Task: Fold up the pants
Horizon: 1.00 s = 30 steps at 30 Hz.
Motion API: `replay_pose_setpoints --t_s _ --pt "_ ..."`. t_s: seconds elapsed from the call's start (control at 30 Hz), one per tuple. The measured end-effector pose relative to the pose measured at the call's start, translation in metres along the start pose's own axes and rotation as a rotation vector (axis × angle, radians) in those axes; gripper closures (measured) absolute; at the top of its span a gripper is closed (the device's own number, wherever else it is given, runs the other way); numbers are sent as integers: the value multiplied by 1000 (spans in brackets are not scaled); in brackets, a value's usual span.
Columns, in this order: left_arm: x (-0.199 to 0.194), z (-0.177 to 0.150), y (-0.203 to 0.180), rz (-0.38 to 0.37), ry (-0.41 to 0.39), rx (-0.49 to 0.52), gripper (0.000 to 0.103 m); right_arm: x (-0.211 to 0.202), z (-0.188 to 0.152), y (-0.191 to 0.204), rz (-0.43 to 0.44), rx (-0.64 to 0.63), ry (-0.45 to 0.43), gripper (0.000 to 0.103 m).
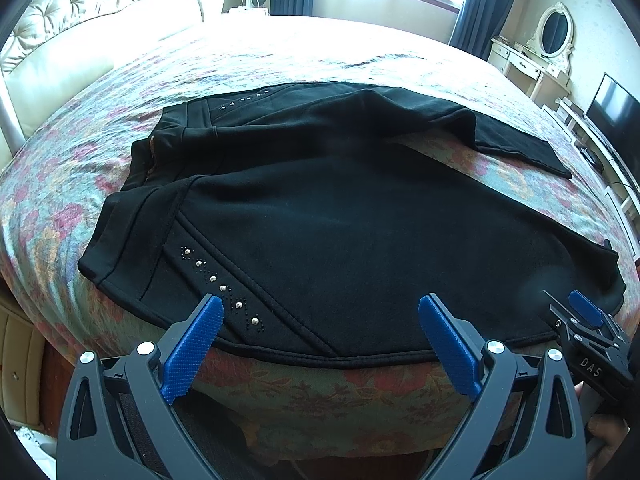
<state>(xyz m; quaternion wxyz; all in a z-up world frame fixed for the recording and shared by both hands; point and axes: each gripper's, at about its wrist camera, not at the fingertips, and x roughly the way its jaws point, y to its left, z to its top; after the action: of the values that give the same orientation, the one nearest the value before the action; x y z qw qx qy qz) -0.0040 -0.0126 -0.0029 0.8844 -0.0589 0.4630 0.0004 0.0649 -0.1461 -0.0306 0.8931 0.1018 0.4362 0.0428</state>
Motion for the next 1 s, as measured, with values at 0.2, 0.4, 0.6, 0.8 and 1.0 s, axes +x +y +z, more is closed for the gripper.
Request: replay_pose_setpoints --t_s 0.2,0.4,0.6,0.8,1.0 --pt "-3 39 60 -123 -35 -103 6 7 8 4 10 -3 20 2" --pt "28 110 176 -321 -6 -262 6 22 18 19 45 -4 51 2" --pt "114 163 266 -320 110 -435 6 37 29 42 90 -41 81 2" --pt "162 193 286 -393 77 -429 6 49 37 47 106 -49 111 2" --pt "178 200 260 -520 80 -402 6 65 44 46 131 -6 141 2"
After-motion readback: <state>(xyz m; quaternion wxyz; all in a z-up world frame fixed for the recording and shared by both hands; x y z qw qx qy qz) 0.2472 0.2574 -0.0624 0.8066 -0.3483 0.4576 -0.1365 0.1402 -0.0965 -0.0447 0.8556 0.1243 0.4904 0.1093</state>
